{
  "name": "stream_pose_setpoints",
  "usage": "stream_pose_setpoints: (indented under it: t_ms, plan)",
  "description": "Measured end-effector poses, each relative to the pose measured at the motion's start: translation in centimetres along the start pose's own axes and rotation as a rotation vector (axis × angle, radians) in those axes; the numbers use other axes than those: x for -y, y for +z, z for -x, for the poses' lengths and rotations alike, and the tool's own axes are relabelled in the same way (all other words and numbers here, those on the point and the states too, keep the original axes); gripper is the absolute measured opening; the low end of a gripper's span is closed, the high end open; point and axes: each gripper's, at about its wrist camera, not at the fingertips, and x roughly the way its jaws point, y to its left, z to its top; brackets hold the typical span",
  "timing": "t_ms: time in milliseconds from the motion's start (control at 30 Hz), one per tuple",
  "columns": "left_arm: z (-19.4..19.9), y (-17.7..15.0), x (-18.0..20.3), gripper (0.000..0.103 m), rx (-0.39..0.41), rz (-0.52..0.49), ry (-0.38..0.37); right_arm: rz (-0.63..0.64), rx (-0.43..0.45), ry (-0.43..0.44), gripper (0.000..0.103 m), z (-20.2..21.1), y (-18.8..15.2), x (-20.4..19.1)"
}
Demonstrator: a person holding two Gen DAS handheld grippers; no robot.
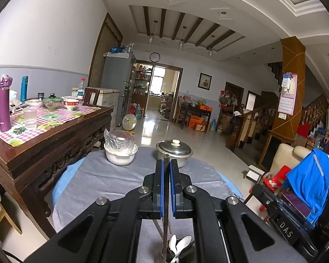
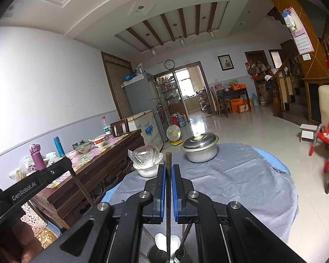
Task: Organize utensils
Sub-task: 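Lift the held chopsticks and carry them over the dark metal cup with both grippers, then open both grippers to drop the chopsticks into the dark cup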
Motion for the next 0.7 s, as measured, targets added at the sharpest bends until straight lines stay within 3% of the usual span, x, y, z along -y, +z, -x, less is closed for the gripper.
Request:
stream_pose_setpoints:
  t_ms: [600,700]
  plan:
    - [-2.0,-1.0,-0.3,0.006,-0.073,0.014,-0.025,-0.010,-0.075,0.015,0.007,-1.8,-0.9,0.4]
    - [-2.2,-1.1,-0.6,0.036,-0.097,0.020,-0.034,-0.034,-0.108,0.033,0.008,-2.2,-1.0,0.5]
